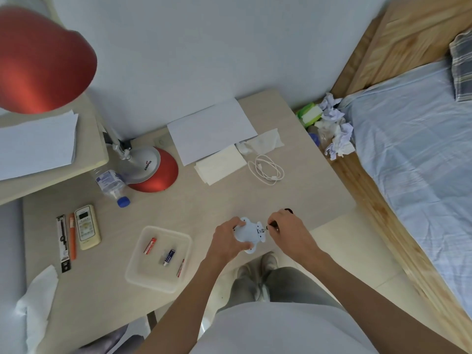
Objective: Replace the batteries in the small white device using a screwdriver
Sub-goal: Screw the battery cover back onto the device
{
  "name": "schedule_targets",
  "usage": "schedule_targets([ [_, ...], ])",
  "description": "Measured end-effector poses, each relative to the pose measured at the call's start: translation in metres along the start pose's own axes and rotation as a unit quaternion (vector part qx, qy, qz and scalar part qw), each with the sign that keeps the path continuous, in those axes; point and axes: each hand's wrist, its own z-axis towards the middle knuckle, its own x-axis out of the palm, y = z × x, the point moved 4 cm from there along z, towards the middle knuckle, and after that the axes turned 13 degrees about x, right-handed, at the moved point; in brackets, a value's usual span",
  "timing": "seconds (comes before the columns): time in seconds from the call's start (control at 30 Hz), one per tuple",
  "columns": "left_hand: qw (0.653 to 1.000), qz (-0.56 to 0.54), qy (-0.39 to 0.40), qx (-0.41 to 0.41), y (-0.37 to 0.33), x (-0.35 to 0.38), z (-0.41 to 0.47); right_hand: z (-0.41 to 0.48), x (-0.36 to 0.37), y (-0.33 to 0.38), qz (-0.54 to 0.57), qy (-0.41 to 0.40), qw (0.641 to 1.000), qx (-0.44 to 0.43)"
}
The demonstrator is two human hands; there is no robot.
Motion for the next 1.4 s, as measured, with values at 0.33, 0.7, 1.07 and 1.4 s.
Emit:
schedule_targets([
  [0.33,1.000,-0.003,0.003,-0.007,0.000,0.001,-0.001,0.003,-0.001,0.002,-0.006,-0.008,1.000,-0.004],
  [0.7,1.000,0.001,-0.007,-0.019,0.001,0.004,-0.001,0.006,0.001,0.006,-0.006,0.002,1.000,-0.018],
  [1.07,1.000,0.008,-0.012,-0.012,0.001,0.006,-0.002,0.011,0.017,-0.006,-0.095,0.039,0.995,-0.016],
  [1.4,1.000,0.008,-0.010,-0.011,-0.001,0.007,0.000,0.018,0.020,-0.007,-0.156,0.019,0.987,-0.044],
])
